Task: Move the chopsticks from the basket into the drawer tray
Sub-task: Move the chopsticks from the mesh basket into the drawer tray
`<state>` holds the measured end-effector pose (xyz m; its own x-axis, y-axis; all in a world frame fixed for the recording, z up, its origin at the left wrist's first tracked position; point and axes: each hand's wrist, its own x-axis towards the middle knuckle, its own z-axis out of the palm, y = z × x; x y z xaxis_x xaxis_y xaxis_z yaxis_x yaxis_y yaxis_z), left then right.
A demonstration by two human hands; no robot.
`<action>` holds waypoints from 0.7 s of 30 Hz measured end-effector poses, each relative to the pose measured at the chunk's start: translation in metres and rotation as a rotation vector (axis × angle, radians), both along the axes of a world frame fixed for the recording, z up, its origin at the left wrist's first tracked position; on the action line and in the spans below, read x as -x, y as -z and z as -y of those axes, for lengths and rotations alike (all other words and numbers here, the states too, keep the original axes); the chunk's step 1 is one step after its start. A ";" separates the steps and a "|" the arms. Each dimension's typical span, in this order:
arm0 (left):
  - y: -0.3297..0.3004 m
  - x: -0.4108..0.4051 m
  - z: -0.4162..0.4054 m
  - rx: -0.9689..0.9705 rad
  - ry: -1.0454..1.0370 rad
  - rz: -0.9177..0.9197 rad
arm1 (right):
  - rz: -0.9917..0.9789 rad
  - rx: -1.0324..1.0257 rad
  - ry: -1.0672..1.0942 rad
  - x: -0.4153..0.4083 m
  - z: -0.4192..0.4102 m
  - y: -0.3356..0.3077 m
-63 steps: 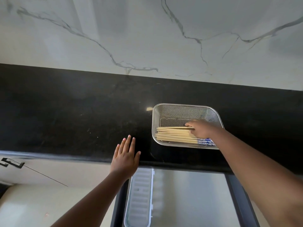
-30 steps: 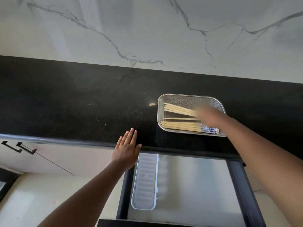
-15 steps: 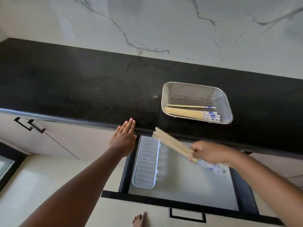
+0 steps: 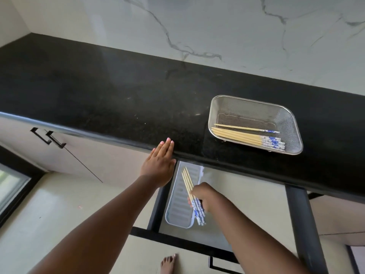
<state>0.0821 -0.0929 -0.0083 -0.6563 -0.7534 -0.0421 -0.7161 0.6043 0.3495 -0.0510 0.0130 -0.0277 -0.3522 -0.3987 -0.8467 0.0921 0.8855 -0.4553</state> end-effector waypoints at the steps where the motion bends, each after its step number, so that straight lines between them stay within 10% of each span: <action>1: 0.002 0.000 0.000 0.003 -0.005 -0.015 | -0.008 0.019 0.062 -0.006 0.008 0.008; 21: 0.010 0.002 -0.003 -0.042 -0.021 -0.098 | -0.312 0.015 0.200 -0.053 0.026 0.076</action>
<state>0.0798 -0.0904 -0.0180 -0.6427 -0.7660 -0.0103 -0.6898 0.5728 0.4428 0.0020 -0.0126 -0.1038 -0.6649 -0.3069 -0.6809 0.1176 0.8572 -0.5013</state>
